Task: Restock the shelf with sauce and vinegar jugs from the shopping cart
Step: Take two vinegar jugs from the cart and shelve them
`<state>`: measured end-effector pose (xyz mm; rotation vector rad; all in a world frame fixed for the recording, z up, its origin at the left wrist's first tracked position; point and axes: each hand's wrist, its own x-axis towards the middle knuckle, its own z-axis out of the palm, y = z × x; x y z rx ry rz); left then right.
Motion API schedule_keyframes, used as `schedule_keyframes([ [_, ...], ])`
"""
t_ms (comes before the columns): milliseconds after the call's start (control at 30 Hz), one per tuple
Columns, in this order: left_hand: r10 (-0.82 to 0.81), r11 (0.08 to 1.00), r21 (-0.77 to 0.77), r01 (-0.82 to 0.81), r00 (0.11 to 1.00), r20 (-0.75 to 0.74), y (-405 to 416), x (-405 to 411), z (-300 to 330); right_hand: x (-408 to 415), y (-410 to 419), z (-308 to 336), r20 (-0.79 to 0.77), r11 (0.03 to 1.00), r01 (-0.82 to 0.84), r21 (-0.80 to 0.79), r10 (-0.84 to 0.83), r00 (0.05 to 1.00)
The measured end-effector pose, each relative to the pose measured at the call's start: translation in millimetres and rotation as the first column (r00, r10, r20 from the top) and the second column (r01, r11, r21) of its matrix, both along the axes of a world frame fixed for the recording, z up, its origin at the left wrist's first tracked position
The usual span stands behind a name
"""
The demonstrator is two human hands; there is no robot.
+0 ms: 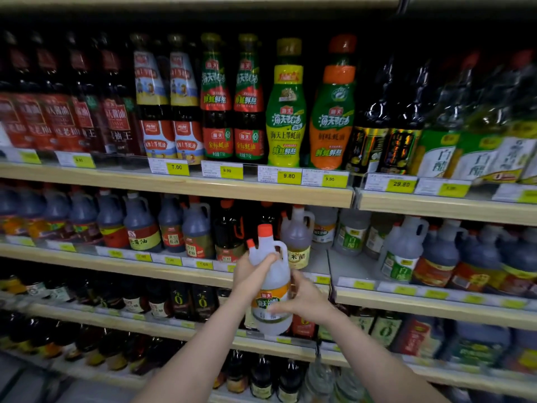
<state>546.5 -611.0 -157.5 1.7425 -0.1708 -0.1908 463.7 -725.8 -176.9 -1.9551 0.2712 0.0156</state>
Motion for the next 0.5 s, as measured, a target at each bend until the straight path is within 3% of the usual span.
schedule_keyframes([
  [67,-0.004,0.999,-0.044,0.004,1.000,-0.012,-8,-16,12,-9,4,6,0.029,0.996,0.086,0.031,-0.087,0.996],
  [167,-0.132,0.991,-0.012,0.133,0.991,0.033,-20,-30,22,-26,-5,17,0.063,0.983,0.182,0.017,-0.182,0.981],
  [300,-0.232,0.959,-0.180,0.220,0.972,-0.046,-30,-31,26,-43,-28,20,0.130,0.966,0.256,0.034,-0.258,0.957],
  [500,-0.170,0.980,0.126,0.155,0.979,0.115,-30,7,-5,-39,-75,26,0.241,0.945,0.327,-0.012,-0.314,0.918],
])
